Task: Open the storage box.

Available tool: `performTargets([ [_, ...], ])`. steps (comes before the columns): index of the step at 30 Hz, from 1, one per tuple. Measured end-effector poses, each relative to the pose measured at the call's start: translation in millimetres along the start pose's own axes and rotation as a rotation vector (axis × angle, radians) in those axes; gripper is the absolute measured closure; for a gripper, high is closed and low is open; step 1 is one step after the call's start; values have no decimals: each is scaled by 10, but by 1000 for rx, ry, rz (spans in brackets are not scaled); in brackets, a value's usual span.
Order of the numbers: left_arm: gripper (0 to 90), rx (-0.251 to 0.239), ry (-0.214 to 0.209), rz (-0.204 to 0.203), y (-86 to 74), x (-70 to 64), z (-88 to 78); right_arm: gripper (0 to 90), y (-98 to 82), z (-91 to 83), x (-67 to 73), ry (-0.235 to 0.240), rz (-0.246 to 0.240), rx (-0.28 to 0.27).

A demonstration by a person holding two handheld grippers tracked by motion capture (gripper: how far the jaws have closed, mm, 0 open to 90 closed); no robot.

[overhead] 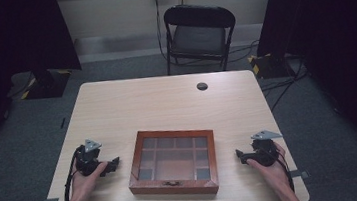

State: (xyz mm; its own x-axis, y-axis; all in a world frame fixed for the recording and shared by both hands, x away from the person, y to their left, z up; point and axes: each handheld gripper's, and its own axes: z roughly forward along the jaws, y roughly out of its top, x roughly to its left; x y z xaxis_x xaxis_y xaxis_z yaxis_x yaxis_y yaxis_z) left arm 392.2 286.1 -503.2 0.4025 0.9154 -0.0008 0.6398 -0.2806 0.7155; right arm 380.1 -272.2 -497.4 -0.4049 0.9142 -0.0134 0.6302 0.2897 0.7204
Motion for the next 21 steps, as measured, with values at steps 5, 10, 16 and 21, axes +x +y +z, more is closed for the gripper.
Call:
performTargets([
  [5,0,0,0,0,0,0,0,179,40,-30,38,24,6,1],
  [10,0,0,0,0,0,0,0,178,53,-48,57,30,8,-5],
  [16,0,0,-3,-4,-1,-2,2,320,143,-197,124,115,21,-65],
  [21,0,-1,-3,-4,-1,-2,2,422,264,-364,287,219,-8,-134],
])
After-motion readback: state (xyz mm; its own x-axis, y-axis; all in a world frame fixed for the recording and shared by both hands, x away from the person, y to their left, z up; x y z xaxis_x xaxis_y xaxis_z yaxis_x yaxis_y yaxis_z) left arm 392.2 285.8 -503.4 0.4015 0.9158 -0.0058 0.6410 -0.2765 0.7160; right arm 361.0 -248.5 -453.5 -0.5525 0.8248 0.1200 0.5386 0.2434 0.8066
